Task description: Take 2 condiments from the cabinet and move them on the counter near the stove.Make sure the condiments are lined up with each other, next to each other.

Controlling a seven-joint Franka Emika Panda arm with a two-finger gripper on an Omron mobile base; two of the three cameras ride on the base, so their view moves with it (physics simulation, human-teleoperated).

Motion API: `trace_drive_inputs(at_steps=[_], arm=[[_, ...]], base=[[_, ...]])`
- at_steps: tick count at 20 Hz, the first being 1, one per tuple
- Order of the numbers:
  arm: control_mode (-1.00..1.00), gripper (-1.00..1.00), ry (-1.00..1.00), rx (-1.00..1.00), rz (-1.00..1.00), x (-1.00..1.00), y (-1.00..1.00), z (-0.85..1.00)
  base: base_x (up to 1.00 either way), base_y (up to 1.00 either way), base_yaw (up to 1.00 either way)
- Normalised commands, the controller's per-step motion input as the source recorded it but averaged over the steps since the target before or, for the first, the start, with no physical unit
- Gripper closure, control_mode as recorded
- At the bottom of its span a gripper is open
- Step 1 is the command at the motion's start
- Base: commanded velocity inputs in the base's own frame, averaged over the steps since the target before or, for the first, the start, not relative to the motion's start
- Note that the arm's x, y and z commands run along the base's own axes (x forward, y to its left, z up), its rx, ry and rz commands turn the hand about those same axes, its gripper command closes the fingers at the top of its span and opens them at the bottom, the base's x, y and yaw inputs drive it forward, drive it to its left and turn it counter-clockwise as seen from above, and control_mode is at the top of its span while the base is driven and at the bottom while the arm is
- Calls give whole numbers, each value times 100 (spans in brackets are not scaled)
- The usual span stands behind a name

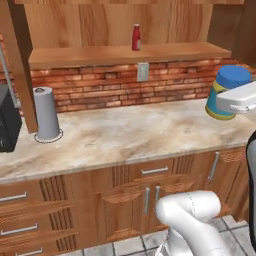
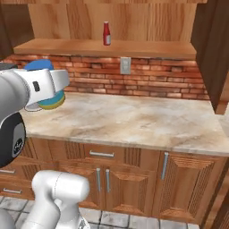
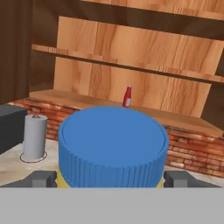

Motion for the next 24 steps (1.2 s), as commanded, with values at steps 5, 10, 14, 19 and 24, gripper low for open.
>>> trace_drive_inputs(at_steps=[5,10,14,19,24], arm=[[100,100,0,0,0,0,0,0],[100,100,0,0,0,0,0,0],[100,100,0,0,0,0,0,0],[100,100,0,0,0,0,0,0],[100,100,0,0,0,0,0,0]], base=[[-60,-4,-24],[-48,0,-26],[-11,0,-8],[-15,3,7],[-43,6,29]])
